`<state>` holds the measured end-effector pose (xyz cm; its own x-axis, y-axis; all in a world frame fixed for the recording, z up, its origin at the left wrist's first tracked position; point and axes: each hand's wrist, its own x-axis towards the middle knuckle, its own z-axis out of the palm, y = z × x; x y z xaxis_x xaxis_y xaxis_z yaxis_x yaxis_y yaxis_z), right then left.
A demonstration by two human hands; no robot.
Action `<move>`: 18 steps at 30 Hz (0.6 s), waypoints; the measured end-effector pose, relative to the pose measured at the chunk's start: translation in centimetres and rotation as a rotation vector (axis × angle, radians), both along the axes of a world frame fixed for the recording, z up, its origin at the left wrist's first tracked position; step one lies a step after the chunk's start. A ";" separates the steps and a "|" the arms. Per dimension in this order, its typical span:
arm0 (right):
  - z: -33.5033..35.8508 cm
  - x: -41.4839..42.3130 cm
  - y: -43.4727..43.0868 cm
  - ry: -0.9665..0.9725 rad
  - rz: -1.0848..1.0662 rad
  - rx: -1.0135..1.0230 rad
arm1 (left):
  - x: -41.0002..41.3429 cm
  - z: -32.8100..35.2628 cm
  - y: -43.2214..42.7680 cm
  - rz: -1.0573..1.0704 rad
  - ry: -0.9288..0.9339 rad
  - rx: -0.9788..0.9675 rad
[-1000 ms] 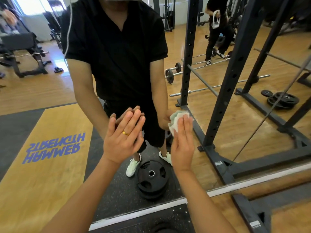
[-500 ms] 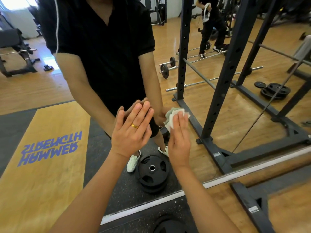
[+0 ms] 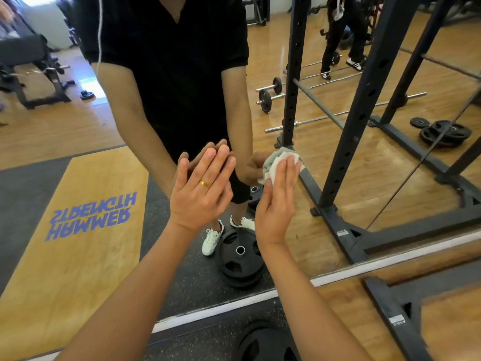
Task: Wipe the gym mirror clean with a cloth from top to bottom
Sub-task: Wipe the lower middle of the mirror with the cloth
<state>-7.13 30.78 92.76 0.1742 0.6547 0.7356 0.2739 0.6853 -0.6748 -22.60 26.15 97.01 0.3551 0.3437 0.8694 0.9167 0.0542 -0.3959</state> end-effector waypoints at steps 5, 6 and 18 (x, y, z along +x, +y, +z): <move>-0.1 0.6 0.2 0.000 0.054 0.034 | 0.2 0.5 -0.4 0.062 0.017 -0.042; -0.2 0.6 0.3 0.003 0.060 0.031 | 0.4 0.7 -0.7 0.065 0.006 -0.072; 1.3 0.8 -1.0 0.030 0.125 -0.138 | -1.8 1.2 -8.5 0.037 -0.130 -0.256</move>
